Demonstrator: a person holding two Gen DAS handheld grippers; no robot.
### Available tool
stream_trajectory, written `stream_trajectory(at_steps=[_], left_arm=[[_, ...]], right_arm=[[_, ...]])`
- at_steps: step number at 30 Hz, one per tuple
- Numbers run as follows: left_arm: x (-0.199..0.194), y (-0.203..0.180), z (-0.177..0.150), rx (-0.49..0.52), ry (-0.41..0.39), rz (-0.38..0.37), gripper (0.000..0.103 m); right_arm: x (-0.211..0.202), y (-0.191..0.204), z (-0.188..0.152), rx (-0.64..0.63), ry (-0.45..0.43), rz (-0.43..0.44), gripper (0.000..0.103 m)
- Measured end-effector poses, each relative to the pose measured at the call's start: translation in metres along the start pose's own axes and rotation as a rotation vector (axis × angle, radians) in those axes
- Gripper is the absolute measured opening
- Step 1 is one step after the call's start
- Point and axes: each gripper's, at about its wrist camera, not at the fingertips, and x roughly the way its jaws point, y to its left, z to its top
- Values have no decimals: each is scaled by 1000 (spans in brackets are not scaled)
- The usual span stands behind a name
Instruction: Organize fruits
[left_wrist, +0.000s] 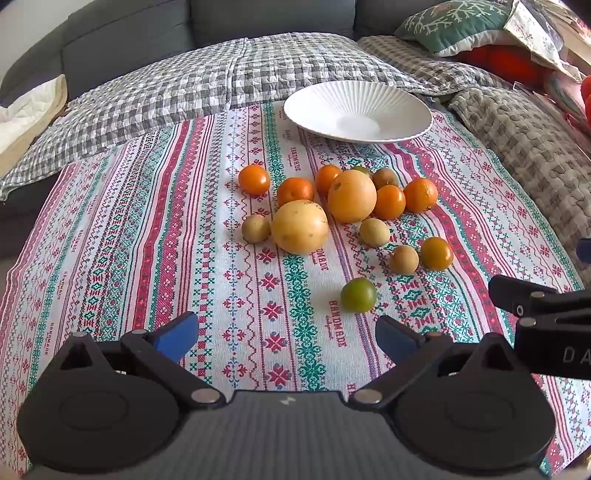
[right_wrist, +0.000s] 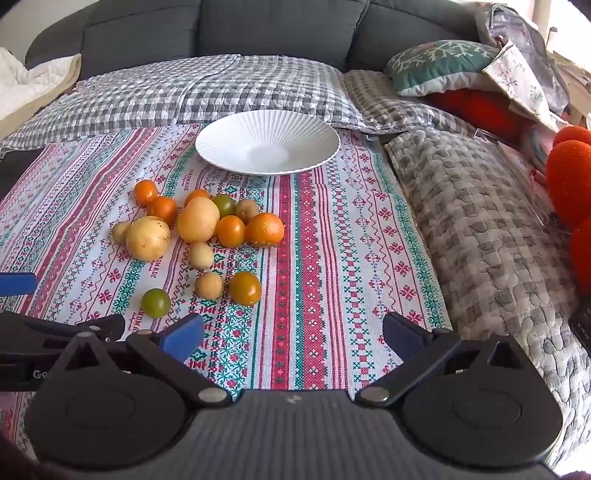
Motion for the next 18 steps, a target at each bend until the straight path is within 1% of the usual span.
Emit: stream_trajectory(at_steps=[18], left_arm=[[1, 1, -1, -4, 0, 1, 93]], right_arm=[[1, -1, -2, -1, 8, -1, 103]])
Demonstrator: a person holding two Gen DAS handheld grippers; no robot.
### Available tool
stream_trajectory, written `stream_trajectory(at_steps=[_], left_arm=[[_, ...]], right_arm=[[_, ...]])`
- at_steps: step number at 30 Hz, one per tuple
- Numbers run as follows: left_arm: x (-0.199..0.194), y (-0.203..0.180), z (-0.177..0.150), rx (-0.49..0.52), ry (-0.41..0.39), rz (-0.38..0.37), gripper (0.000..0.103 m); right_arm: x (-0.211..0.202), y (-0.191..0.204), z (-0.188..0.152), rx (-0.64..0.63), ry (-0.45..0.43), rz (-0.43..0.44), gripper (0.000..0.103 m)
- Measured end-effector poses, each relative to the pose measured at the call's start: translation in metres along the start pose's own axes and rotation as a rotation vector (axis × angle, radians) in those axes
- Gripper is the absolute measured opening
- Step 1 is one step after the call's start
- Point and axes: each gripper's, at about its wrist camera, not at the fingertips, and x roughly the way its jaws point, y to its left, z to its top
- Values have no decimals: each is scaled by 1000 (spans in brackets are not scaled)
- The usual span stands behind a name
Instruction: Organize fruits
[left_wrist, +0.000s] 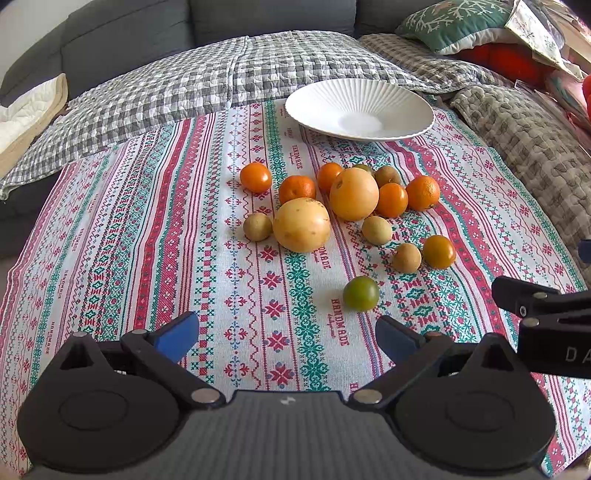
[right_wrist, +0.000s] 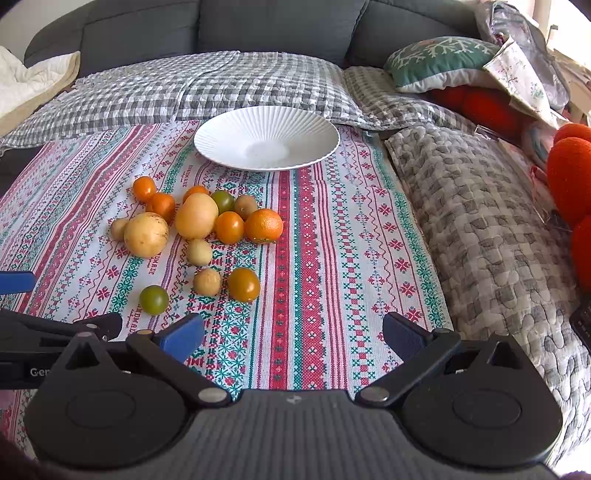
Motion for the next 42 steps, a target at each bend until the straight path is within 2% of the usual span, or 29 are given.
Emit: stream_trajectory(at_steps=[36, 42], left_arm=[[-1, 3, 0, -6, 16, -8, 93], [0, 7, 2, 6, -21, 15, 93]], right_arm=[[1, -2, 0, 1, 9, -1, 103], [1, -7, 2, -4, -4, 9, 103]])
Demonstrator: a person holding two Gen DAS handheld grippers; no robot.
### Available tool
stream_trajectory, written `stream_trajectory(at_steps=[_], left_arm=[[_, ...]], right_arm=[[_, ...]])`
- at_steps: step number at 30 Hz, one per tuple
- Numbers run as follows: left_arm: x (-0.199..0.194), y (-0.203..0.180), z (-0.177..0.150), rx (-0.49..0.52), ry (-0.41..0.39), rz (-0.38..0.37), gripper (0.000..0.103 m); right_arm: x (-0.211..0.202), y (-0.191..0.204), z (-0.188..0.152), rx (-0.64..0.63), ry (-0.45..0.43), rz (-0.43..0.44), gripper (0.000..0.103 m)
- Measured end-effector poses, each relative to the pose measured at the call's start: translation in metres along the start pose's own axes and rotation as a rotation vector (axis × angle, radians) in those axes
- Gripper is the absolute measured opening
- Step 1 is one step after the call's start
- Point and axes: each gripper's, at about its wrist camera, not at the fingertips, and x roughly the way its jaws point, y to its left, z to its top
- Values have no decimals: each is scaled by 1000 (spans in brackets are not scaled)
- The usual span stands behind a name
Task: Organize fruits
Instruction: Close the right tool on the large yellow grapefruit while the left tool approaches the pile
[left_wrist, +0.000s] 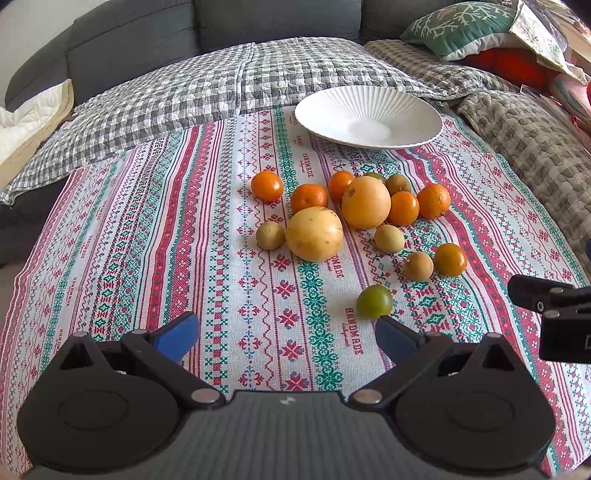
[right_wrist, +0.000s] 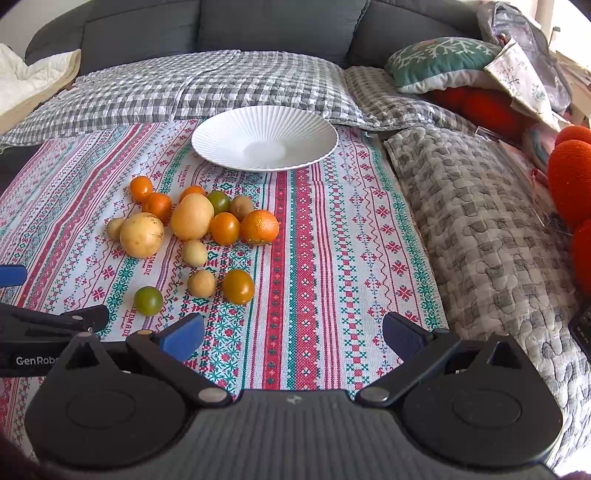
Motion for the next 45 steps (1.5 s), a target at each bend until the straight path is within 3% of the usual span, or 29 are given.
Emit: stream_trajectory(at_steps=[6, 12, 16, 19, 21, 24, 27, 29, 35, 40, 45], left_arm=[[0, 2, 11, 94, -32, -9, 93], [6, 9, 33, 73, -85, -124, 93], [17, 12, 48, 65, -63, -171, 93], [33, 13, 57, 105, -37, -141, 93], [40, 15, 57, 106, -45, -170, 93], [53, 21, 56, 101, -49, -251, 86], [64, 28, 59, 92, -37, -293, 77], [68, 31, 59, 88, -23, -320, 74], [75, 23, 59, 171, -49, -310, 61], [79, 18, 57, 226, -65, -307, 52], [82, 19, 59, 233, -65, -289, 47]], right_arm=[[2, 0, 8, -38, 6, 34, 103], [7, -1, 29, -49, 27, 102, 103], [12, 4, 47, -90, 2, 204, 103], [20, 8, 61, -119, 5, 285, 103], [28, 12, 67, -131, 12, 329, 103], [41, 12, 71, -111, 13, 392, 96], [57, 14, 72, -101, 46, 441, 81], [63, 17, 73, -114, 44, 445, 80], [77, 20, 79, -117, 27, 467, 62], [87, 20, 83, -73, 32, 499, 54], [92, 31, 82, -106, 28, 473, 48]])
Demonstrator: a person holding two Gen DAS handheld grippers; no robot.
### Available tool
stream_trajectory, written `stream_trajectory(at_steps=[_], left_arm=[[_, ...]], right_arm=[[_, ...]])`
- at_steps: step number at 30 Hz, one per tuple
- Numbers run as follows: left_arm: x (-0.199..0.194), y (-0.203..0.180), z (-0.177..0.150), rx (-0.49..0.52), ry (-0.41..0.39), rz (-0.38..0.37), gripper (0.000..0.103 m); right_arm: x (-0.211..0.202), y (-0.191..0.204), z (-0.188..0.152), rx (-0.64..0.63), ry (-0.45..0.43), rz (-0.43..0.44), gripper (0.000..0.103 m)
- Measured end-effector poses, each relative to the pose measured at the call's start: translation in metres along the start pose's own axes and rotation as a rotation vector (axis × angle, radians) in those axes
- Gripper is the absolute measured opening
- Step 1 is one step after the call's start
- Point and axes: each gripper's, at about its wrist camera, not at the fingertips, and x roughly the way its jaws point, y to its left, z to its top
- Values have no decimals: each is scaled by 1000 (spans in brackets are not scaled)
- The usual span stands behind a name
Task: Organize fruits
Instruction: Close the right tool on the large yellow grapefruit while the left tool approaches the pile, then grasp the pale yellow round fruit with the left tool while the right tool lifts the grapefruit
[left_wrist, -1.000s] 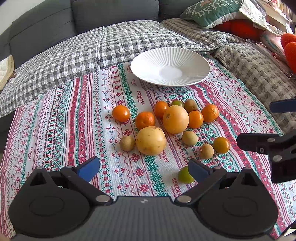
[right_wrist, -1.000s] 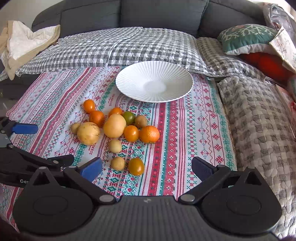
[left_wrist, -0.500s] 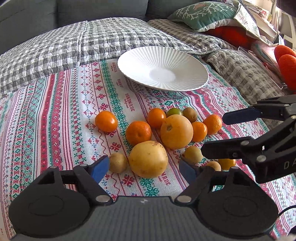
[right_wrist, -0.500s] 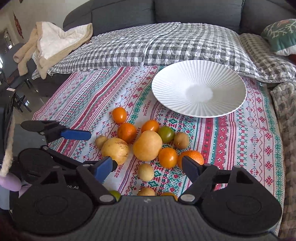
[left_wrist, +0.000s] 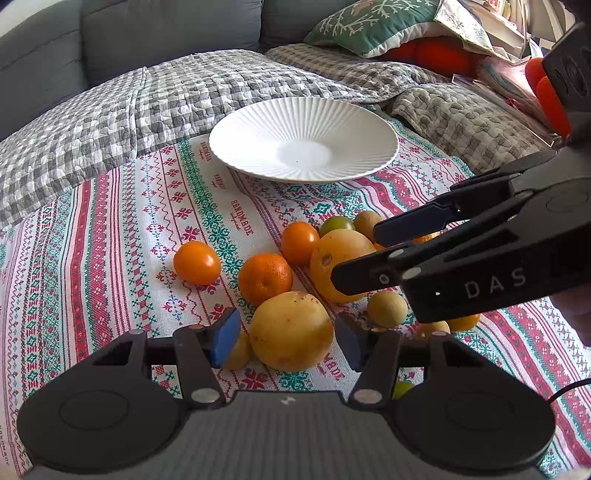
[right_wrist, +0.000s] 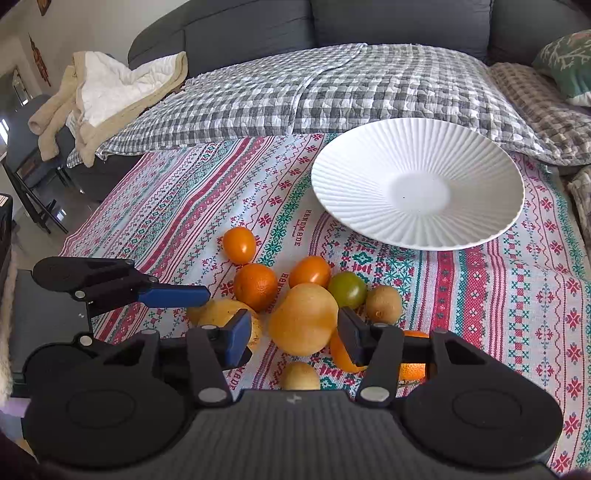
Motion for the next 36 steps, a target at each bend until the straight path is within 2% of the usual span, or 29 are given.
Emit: stream_trajectory(at_steps=[2, 6, 10, 15, 20, 22, 25, 29, 36], left_arm=[[0, 0, 0, 8, -4, 5, 47], [0, -1, -1, 13, -13, 12, 48], [0, -2, -2, 22, -23, 19, 50], [1, -2, -3, 20, -30, 16, 65], [3, -2, -2, 20, -29, 47, 65], [4, -3, -2, 27, -23, 64, 65], [2, -2, -2, 28, -23, 61, 60], [-1, -1, -2, 20, -22, 32, 38], [-3, 3, -3, -21, -5, 25, 38]], right_arm=[[2, 3, 0, -13, 2, -13, 46], [5, 11, 0, -57, -5, -44, 46], [8, 11, 2, -48, -3, -65, 46], [16, 12, 2, -49, 14, -99, 46], [21, 17, 2, -65, 21, -127, 49], [23, 19, 2, -64, 24, -143, 44], [24, 18, 3, -47, 25, -153, 40], [17, 7, 3, 23, 29, -104, 40], [5, -5, 3, 121, 29, -60, 39]])
